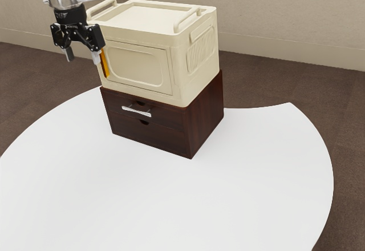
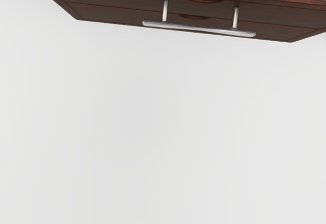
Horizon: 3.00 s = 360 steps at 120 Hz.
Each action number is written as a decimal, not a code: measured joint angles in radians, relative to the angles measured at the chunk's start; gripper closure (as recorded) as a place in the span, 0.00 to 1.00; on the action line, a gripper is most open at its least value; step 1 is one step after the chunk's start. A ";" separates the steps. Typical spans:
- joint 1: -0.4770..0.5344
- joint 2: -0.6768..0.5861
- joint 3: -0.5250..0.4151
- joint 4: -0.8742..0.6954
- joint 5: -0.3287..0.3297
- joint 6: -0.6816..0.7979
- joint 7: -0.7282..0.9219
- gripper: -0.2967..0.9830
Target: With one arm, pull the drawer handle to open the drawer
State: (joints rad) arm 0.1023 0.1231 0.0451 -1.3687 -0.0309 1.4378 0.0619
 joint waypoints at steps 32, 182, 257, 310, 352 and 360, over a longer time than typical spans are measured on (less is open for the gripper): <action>0.011 -0.034 0.010 0.072 -0.032 -0.019 0.002 0.23; -0.185 -0.223 0.015 -0.751 0.042 0.619 0.029 0.23; -0.231 -0.142 0.061 -0.722 0.024 0.777 0.790 0.23; -0.181 -0.075 0.080 -0.723 0.013 0.947 1.145 0.23; -0.147 -0.017 0.032 -0.719 -0.024 1.059 1.336 0.23; -0.144 -0.009 0.029 -0.719 -0.033 1.073 1.368 0.23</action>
State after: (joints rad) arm -0.0417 0.1145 0.0736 -2.0881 -0.0637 2.5107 1.4295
